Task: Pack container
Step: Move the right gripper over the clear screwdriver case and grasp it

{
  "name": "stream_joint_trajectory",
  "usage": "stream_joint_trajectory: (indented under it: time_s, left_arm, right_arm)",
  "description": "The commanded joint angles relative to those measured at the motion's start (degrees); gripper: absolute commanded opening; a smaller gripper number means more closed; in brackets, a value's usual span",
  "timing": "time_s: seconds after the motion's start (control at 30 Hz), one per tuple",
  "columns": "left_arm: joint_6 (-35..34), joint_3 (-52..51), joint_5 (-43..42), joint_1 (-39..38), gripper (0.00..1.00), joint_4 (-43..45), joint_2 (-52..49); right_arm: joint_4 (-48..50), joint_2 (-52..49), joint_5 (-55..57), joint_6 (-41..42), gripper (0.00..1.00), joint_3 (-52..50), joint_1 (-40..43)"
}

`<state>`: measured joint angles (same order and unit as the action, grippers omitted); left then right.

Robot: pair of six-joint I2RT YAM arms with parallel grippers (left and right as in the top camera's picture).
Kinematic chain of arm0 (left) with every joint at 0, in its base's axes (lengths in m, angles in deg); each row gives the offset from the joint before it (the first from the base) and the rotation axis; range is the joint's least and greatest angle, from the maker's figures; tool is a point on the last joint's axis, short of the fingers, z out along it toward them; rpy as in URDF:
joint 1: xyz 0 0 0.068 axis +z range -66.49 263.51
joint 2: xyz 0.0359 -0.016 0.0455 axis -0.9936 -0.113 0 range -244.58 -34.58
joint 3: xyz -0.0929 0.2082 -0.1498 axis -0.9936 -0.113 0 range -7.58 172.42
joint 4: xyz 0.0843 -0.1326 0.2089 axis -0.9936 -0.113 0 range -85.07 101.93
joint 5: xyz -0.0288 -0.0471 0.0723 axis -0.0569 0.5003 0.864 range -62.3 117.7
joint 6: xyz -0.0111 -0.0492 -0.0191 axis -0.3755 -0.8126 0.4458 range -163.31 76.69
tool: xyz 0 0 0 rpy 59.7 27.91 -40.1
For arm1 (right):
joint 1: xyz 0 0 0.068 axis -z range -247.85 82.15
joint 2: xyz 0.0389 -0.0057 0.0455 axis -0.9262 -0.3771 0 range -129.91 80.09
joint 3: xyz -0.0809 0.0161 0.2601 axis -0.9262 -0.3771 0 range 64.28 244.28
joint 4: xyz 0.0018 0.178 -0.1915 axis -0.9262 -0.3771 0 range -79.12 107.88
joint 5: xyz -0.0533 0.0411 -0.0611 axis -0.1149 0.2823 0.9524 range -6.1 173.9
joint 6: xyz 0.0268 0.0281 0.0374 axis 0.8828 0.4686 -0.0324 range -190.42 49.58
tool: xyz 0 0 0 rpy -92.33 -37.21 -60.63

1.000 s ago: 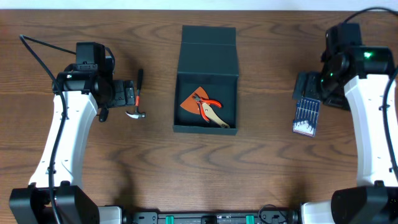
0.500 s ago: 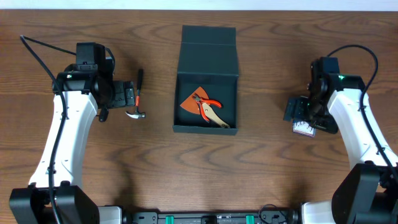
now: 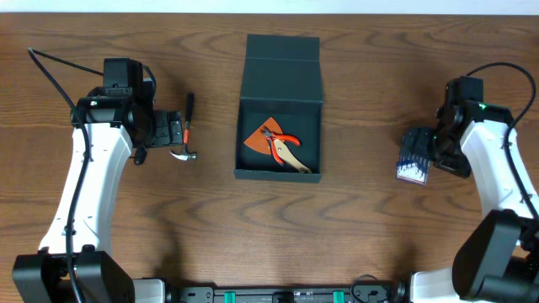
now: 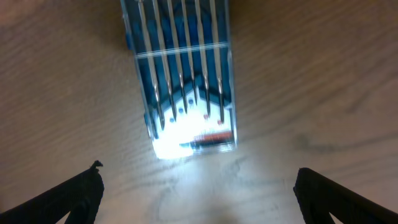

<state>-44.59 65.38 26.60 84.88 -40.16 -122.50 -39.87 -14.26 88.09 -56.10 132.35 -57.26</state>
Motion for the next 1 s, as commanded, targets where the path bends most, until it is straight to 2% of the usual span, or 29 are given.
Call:
stream_joint_trajectory:
  time_s: [0.0, 0.5, 0.97]
  left_arm:
    - [-0.04, 1.40, 0.31, -0.15, 0.99, -0.17, -0.07]
    - [-0.04, 1.40, 0.31, -0.15, 0.98, -0.98, -0.07]
    - [-0.04, 1.40, 0.31, -0.15, 0.98, -1.03, -0.07]
  right_arm:
    - [1.31, -3.19, -0.55, -1.03, 0.99, -0.09, -0.13]
    - [7.32, -10.25, 0.09, -0.31, 0.99, -0.09, -0.07]
    - [11.26, -11.02, 0.07, -0.92, 0.99, -0.09, -0.07]
